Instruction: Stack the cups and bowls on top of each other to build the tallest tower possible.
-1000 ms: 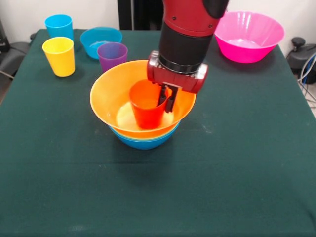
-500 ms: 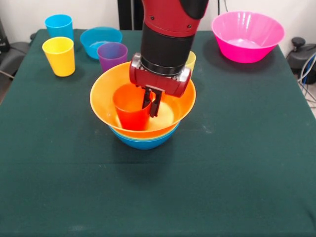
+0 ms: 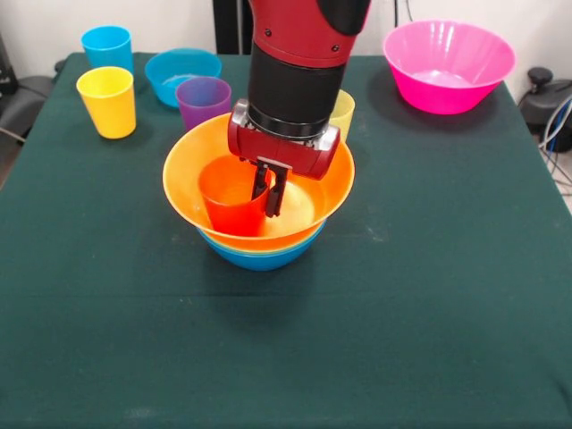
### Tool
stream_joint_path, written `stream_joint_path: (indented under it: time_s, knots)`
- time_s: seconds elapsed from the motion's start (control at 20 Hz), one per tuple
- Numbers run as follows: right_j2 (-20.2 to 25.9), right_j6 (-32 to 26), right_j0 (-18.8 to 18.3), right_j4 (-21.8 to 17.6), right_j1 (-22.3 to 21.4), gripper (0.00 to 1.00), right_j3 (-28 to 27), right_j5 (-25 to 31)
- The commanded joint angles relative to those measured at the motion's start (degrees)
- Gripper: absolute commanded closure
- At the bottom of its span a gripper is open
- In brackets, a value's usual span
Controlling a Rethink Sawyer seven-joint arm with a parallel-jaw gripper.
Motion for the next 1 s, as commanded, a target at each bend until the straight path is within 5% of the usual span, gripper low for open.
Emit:
stream_joint_path:
  time_s: [0.05,1.0]
  knots:
    - [4.0,1.9,1.3,-2.6,1.2,1.00,0.1,-2.1]
    - [0.4,2.5,2.2,-4.6,1.1,1.00,1.5,-6.8]
